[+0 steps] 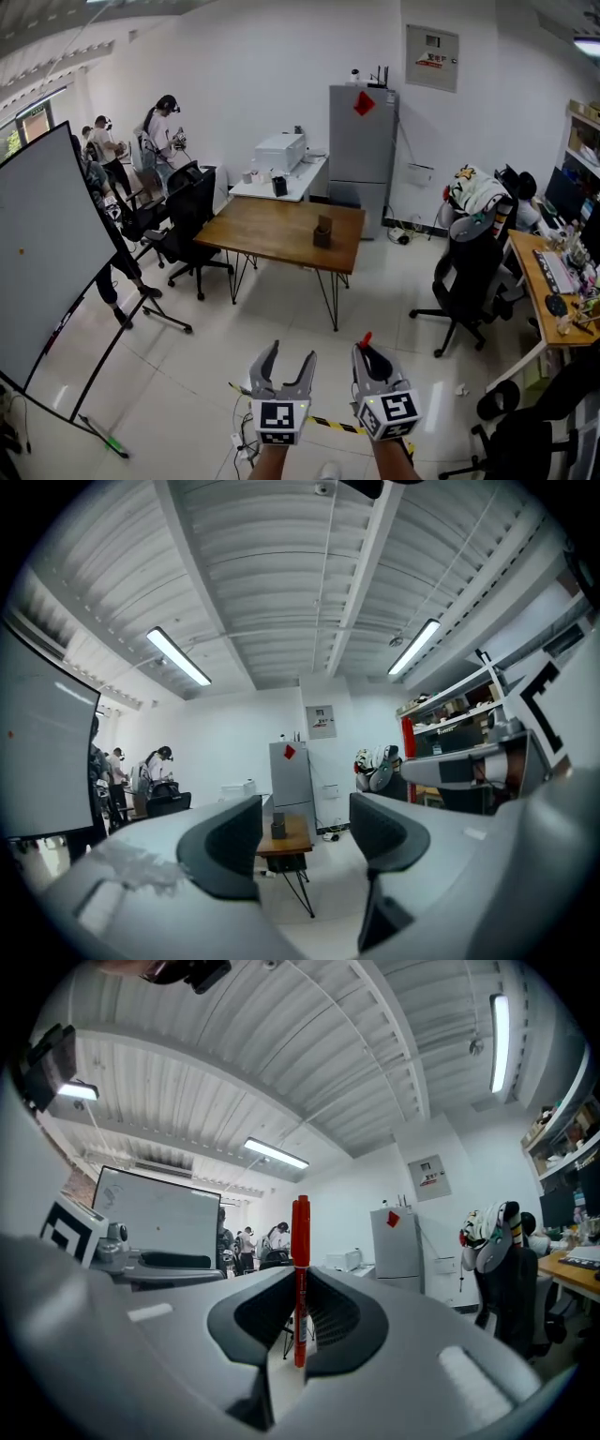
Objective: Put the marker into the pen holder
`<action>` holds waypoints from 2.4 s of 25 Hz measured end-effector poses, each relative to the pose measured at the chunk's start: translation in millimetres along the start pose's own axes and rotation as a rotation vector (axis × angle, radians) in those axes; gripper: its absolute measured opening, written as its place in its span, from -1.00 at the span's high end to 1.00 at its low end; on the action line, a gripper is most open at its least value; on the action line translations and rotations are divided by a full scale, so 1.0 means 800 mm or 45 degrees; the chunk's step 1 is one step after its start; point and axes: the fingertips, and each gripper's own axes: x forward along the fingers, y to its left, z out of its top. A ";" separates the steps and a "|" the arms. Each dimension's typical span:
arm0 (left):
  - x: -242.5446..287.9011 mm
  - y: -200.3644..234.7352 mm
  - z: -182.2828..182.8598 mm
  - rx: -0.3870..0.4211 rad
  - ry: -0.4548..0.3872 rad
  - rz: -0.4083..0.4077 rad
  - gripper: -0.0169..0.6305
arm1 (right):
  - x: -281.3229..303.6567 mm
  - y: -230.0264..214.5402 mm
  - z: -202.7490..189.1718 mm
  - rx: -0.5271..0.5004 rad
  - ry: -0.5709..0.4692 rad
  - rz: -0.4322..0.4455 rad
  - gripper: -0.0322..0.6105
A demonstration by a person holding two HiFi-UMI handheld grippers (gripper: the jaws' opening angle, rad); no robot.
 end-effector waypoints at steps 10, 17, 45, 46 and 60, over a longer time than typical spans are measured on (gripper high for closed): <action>-0.037 0.108 -0.012 -0.037 0.042 0.334 0.07 | 0.091 0.090 -0.016 0.065 0.025 0.359 0.79; -0.035 0.192 -0.031 -0.073 0.060 0.479 0.10 | 0.155 0.144 -0.037 0.047 0.069 0.513 0.79; 0.206 0.463 -0.048 -0.187 -0.008 0.323 0.10 | 0.508 0.153 -0.055 -0.034 0.128 0.401 0.79; 0.222 0.462 -0.055 -0.189 0.002 0.300 0.10 | 0.518 0.144 -0.058 -0.031 0.130 0.386 0.79; 0.500 0.475 -0.050 -0.073 -0.001 0.130 0.10 | 0.723 -0.020 -0.025 0.054 -0.001 0.330 0.79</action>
